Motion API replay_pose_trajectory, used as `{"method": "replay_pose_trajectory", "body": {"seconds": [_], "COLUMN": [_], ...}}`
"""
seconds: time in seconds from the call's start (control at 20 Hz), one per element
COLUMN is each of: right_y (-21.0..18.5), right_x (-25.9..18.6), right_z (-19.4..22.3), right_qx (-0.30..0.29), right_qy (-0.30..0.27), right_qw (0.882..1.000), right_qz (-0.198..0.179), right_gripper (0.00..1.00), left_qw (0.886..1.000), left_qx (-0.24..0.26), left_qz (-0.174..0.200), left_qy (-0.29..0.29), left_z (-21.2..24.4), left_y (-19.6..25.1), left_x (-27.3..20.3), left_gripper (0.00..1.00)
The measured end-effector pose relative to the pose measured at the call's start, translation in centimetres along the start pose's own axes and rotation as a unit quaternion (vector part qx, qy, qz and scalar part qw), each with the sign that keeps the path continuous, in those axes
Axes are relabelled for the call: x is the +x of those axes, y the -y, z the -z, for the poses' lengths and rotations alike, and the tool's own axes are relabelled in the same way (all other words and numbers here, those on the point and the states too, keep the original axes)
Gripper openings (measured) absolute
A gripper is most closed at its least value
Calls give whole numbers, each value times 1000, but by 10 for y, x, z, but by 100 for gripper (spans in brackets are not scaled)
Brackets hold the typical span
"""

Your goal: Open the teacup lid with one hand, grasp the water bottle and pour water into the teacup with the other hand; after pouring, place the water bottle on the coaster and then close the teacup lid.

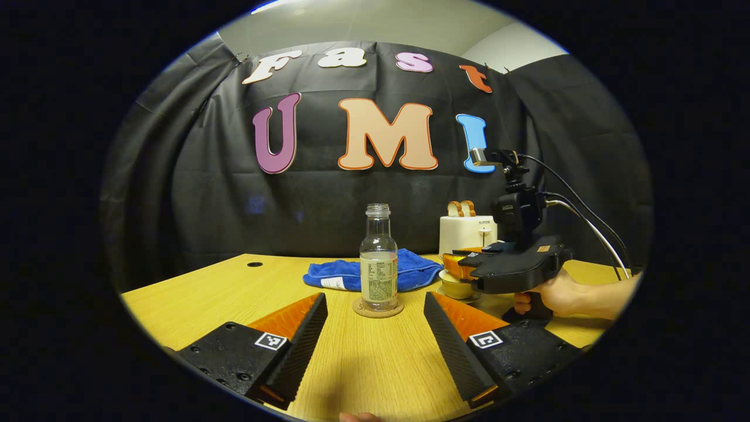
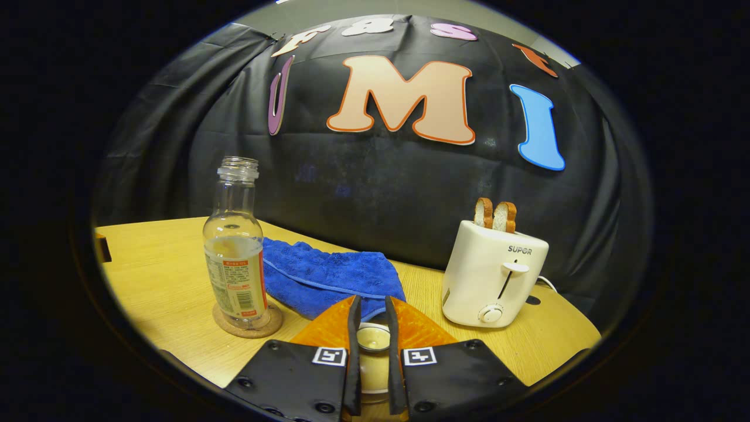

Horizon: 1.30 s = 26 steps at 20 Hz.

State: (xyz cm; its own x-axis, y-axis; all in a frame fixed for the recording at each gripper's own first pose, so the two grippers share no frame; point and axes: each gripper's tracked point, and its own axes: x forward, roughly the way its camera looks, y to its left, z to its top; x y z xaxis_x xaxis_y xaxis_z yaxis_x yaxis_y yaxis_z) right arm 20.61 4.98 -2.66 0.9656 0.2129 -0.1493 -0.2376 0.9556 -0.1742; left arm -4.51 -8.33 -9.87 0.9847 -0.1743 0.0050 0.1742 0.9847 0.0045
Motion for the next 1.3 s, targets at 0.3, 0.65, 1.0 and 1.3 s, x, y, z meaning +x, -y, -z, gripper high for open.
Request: {"method": "replay_pose_trajectory", "body": {"seconds": [0.3, 0.65, 1.0, 1.3], "right_y": [2, 24, 31, 27], "right_x": [1, -5, -27, -77], "right_z": [2, -2, -12, -7], "right_qx": [13, 76, 91, 91], "right_qy": [-4, 18, 61, 62], "right_qw": [1000, 997, 993, 992], "right_qz": [-4, 23, 47, 66], "right_gripper": [33, 100, 97, 98], "left_qw": [1000, 1000, 1000, 1000], "left_qx": [0, -1, -1, 0], "left_qz": [0, -2, -8, -19], "left_qy": [0, -1, -2, -2], "left_z": [0, 0, 0, 0], "left_y": [0, 0, -2, -6], "left_x": [-1, 0, 0, -2], "left_gripper": [96, 96, 96, 96]}}
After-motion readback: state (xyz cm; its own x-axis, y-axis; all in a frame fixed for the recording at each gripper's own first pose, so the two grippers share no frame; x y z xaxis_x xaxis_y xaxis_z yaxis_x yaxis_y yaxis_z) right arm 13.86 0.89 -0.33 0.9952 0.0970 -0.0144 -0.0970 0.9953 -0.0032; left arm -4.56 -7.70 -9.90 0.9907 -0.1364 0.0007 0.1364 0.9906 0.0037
